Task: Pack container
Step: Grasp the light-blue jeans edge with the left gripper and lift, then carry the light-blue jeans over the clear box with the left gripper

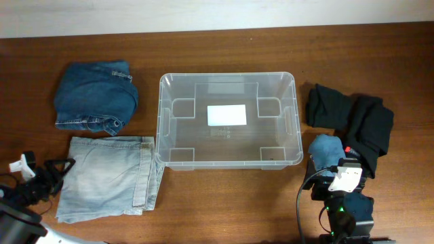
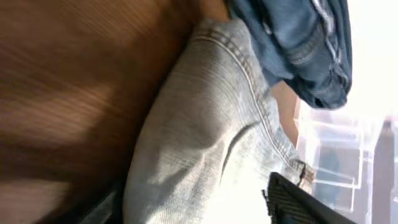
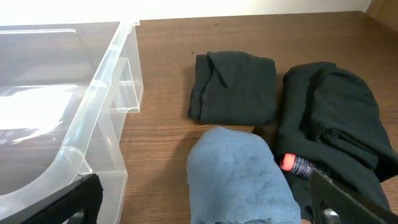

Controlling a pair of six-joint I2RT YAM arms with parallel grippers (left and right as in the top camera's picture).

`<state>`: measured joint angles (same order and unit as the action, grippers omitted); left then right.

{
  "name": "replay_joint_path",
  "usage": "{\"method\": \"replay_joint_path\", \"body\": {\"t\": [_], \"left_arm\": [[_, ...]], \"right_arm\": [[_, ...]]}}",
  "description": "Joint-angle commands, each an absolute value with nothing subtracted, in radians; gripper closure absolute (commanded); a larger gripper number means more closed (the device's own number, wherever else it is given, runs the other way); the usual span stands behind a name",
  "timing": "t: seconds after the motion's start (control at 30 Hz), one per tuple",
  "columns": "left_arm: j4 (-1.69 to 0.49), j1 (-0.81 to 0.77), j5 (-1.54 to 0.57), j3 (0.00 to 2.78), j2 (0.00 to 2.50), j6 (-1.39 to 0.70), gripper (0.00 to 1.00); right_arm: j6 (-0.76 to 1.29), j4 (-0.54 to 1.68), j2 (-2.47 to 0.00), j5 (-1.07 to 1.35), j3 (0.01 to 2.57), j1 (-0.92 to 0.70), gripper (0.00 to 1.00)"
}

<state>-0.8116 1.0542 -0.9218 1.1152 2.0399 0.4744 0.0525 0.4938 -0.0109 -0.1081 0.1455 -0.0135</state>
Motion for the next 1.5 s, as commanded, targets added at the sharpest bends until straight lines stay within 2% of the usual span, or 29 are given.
{"method": "replay_joint_path", "body": {"t": [0.0,0.07,0.13,0.23,0.27,0.3,0.33,0.37,0.43,0.53,0.7,0.87,1.07,1.27,1.47], "left_arm": [[-0.799,1.031,-0.869,1.054,2.126,0.593,0.31],[-0.804,1.004,-0.926,1.054,2.126,0.66,0.32],[-0.813,0.976,-0.925,1.054,2.126,0.706,0.39],[-0.812,0.94,-0.917,1.054,2.126,0.714,0.43],[-0.81,0.928,-0.908,1.054,2.126,0.714,0.5],[-0.81,0.914,-0.892,1.054,2.126,0.715,0.7],[-0.808,0.91,-0.891,1.055,2.126,0.717,0.85],[-0.807,0.908,-0.896,1.055,2.126,0.716,0.94],[-0.809,0.908,-0.907,1.056,2.126,0.701,1.0],[-0.87,0.909,-0.997,1.089,2.123,0.69,1.0],[-1.124,0.909,-1.127,1.249,2.059,0.691,1.0],[-1.375,0.908,-1.254,1.436,1.886,0.69,1.0],[-1.56,0.903,-1.378,1.621,1.693,0.654,1.0],[-1.584,0.824,-1.573,1.678,1.481,0.536,1.0],[-1.531,0.742,-1.573,1.682,1.362,0.506,1.0]], "right_arm": [[0.056,0.496,-0.004,-0.117,0.138,-0.006,0.02],[0.056,0.496,-0.004,-0.117,0.138,-0.006,0.02],[0.056,0.496,-0.004,-0.117,0.138,-0.006,0.02],[0.056,0.496,-0.004,-0.117,0.138,-0.006,0.02],[0.056,0.496,-0.004,-0.117,0.138,-0.006,0.02],[0.056,0.496,-0.004,-0.117,0.138,-0.006,0.01],[0.056,0.496,-0.004,-0.117,0.138,-0.006,0.02],[0.056,0.496,-0.004,-0.117,0.138,-0.006,0.02],[0.056,0.496,-0.004,-0.117,0.138,-0.006,0.02],[0.056,0.496,-0.004,-0.117,0.138,-0.006,0.02],[0.056,0.496,-0.004,-0.117,0.138,-0.006,0.02],[0.056,0.496,-0.004,-0.117,0.138,-0.006,0.02],[0.056,0.496,-0.004,-0.117,0.138,-0.006,0.02],[0.056,0.496,-0.004,-0.117,0.138,-0.006,0.01],[0.056,0.496,-0.004,-0.117,0.138,-0.006,0.02]]}}
